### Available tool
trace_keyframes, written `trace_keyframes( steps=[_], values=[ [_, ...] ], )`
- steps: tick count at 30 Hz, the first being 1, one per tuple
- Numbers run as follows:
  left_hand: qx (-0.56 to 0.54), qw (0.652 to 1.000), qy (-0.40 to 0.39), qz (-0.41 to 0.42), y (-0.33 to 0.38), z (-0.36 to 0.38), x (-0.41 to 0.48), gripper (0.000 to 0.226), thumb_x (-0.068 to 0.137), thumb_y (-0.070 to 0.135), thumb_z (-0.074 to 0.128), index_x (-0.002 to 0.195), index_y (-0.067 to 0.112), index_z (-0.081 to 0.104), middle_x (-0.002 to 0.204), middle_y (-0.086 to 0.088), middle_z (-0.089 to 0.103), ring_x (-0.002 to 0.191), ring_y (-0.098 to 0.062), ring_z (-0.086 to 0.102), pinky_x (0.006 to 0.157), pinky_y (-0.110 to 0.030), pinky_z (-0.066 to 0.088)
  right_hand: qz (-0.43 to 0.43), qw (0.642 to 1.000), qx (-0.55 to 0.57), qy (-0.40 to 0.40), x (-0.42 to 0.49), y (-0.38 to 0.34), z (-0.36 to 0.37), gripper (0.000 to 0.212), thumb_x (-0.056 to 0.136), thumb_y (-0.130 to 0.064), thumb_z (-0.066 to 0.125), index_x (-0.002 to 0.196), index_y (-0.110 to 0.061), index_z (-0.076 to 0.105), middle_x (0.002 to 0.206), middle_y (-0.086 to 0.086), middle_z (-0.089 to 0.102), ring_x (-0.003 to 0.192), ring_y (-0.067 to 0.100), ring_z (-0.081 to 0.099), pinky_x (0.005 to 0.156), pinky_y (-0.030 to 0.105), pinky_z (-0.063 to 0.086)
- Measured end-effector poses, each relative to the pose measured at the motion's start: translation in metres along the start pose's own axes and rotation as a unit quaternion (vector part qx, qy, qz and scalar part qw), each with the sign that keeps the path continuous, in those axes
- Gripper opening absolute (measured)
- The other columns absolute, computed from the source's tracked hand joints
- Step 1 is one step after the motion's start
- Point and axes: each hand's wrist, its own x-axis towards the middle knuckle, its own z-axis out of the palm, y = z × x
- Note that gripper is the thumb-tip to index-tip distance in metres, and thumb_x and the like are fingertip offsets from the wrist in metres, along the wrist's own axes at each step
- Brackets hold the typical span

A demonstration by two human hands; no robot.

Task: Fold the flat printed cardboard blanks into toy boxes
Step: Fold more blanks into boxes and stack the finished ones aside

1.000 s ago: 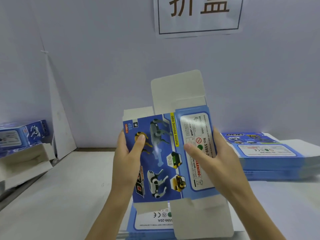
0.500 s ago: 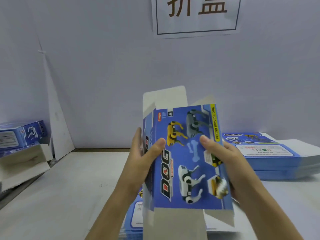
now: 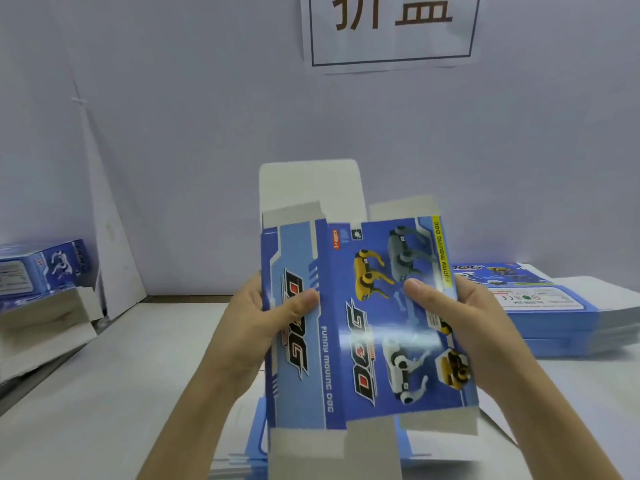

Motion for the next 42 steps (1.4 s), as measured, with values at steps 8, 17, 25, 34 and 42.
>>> trace_keyframes(
  steps=[8, 17, 25, 34, 42],
  values=[
    [0.003, 0.999, 0.033, 0.007, -0.001, 0.003, -0.001, 0.050, 0.060, 0.036, 0.076, 0.104, 0.018, 0.061, 0.092, -0.009, 0.075, 0.075, -0.029, 0.073, 0.055, -0.035, 0.059, -0.017, 1.000, 0.000, 0.009, -0.001, 0.003, 0.006, 0.038, 0.062, -0.038, 0.074, 0.085, -0.007, 0.069, 0.076, 0.008, 0.074, 0.067, 0.021, 0.072, 0.054, 0.025, 0.055],
    [0.021, 0.998, 0.063, 0.019, -0.003, 0.009, -0.002, 0.045, 0.063, 0.037, 0.073, 0.102, 0.018, 0.060, 0.086, -0.005, 0.076, 0.071, -0.026, 0.073, 0.051, -0.030, 0.056, -0.038, 0.998, -0.047, 0.028, -0.001, 0.001, 0.005, 0.043, 0.065, -0.039, 0.069, 0.095, -0.008, 0.067, 0.080, 0.006, 0.075, 0.077, 0.021, 0.073, 0.061, 0.028, 0.058],
    [0.007, 0.999, 0.021, 0.036, 0.007, 0.015, -0.008, 0.056, 0.069, 0.045, 0.081, 0.115, 0.025, 0.055, 0.101, -0.003, 0.074, 0.086, -0.025, 0.073, 0.062, -0.033, 0.058, -0.023, 0.999, -0.016, 0.029, -0.003, -0.004, 0.005, 0.039, 0.063, -0.038, 0.071, 0.094, -0.014, 0.067, 0.080, 0.004, 0.076, 0.073, 0.020, 0.074, 0.051, 0.023, 0.054],
    [0.075, 0.987, -0.053, 0.130, 0.027, 0.021, -0.022, 0.099, 0.037, 0.076, 0.078, 0.121, 0.046, 0.036, 0.110, 0.024, 0.065, 0.100, -0.005, 0.068, 0.065, -0.018, 0.055, -0.179, 0.982, -0.061, -0.011, -0.018, -0.030, 0.011, 0.028, 0.067, -0.048, 0.077, 0.087, -0.030, 0.069, 0.077, 0.005, 0.074, 0.069, 0.027, 0.071, 0.059, 0.035, 0.059],
    [0.209, 0.957, -0.066, 0.188, 0.025, 0.001, -0.021, 0.089, 0.052, 0.033, 0.086, 0.126, 0.048, 0.038, 0.121, 0.028, 0.058, 0.108, 0.003, 0.059, 0.075, -0.007, 0.048, -0.203, 0.973, 0.026, -0.109, -0.018, -0.023, 0.016, 0.030, 0.072, -0.053, 0.066, 0.091, -0.032, 0.075, 0.090, -0.015, 0.074, 0.085, 0.001, 0.068, 0.077, 0.024, 0.052]
  ],
)
